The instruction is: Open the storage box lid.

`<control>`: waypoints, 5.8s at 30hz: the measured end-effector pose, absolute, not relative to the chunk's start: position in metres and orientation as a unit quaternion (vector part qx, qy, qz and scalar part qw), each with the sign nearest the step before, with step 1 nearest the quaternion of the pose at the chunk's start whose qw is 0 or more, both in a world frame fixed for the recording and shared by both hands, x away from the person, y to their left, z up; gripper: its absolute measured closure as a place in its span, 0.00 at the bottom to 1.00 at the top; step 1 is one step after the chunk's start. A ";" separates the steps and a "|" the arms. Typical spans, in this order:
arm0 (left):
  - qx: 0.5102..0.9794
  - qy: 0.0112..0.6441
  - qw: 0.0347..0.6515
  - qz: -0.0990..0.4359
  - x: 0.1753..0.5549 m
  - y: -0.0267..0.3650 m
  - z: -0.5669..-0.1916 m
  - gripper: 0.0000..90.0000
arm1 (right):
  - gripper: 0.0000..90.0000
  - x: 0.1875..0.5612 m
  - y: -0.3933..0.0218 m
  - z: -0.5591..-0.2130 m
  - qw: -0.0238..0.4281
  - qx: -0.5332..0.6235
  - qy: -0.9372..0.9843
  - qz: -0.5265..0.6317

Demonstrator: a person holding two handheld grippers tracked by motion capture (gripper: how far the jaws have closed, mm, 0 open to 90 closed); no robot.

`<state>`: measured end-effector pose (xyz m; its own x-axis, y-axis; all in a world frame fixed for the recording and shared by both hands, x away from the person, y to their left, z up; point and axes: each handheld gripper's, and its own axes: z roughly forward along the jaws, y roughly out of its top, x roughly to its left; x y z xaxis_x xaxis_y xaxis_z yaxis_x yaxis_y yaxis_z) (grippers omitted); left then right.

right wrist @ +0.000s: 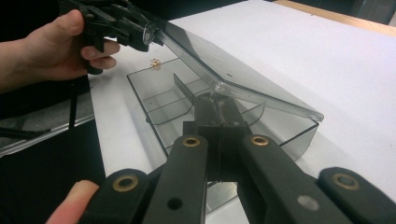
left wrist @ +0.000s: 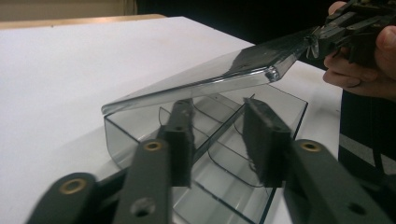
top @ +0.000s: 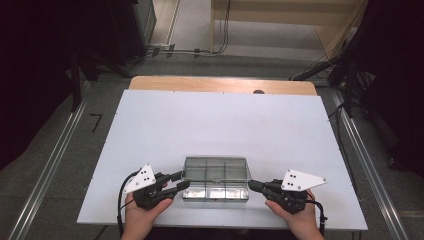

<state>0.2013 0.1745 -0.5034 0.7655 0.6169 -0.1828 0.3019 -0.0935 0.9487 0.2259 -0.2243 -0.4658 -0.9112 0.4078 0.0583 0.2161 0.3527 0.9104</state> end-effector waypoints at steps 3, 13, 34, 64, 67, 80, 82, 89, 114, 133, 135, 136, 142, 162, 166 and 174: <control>0.725 0.325 0.590 0.146 0.199 0.180 -0.501 0.51 | 0.98 0.227 -0.223 -0.462 0.091 0.193 0.816 0.538; 0.717 0.353 0.582 0.154 0.218 0.177 -0.492 0.12 | 0.98 0.232 -0.214 -0.455 0.096 0.194 0.814 0.539; 0.722 0.367 0.576 0.114 0.260 0.160 -0.489 0.51 | 0.98 0.255 -0.206 -0.438 0.118 0.223 0.804 0.539; 0.698 0.375 0.601 0.102 0.269 0.162 -0.493 0.60 | 0.54 0.281 -0.223 -0.457 0.098 0.268 0.807 0.517; 0.694 0.380 0.603 0.099 0.270 0.163 -0.493 0.61 | 0.53 0.286 -0.219 -0.453 0.096 0.266 0.807 0.518; 0.684 0.400 0.603 0.095 0.273 0.162 -0.493 0.64 | 0.64 0.303 -0.201 -0.468 0.091 0.273 0.801 0.525; 0.683 0.401 0.603 0.099 0.273 0.161 -0.493 0.64 | 0.67 0.304 -0.202 -0.469 0.094 0.277 0.795 0.531; 0.675 0.412 0.603 0.103 0.272 0.160 -0.494 0.64 | 0.73 0.303 -0.198 -0.474 0.106 0.297 0.777 0.545; 0.654 0.448 0.600 0.105 0.276 0.148 -0.497 0.59 | 0.77 0.306 -0.197 -0.482 0.112 0.309 0.757 0.565; 0.653 0.461 0.588 0.125 0.280 0.144 -0.499 0.63 | 0.80 0.313 -0.198 -0.487 0.094 0.343 0.739 0.572; 0.651 0.464 0.587 0.125 0.280 0.144 -0.499 0.64 | 0.81 0.314 -0.198 -0.487 0.096 0.344 0.739 0.571; 0.650 0.466 0.587 0.124 0.281 0.144 -0.499 0.64 | 0.81 0.314 -0.198 -0.488 0.094 0.347 0.738 0.571; 0.643 0.483 0.582 0.123 0.284 0.143 -0.500 0.67 | 0.84 0.316 -0.196 -0.491 0.099 0.360 0.740 0.559; 0.634 0.503 0.574 0.123 0.290 0.141 -0.503 0.71 | 0.84 0.323 -0.195 -0.498 0.070 0.398 0.721 0.563; 0.631 0.509 0.574 0.117 0.290 0.141 -0.503 0.71 | 0.84 0.324 -0.195 -0.499 0.067 0.402 0.719 0.564; 0.632 0.514 0.571 0.104 0.295 0.142 -0.506 0.71 | 0.81 0.327 -0.194 -0.502 0.065 0.406 0.718 0.561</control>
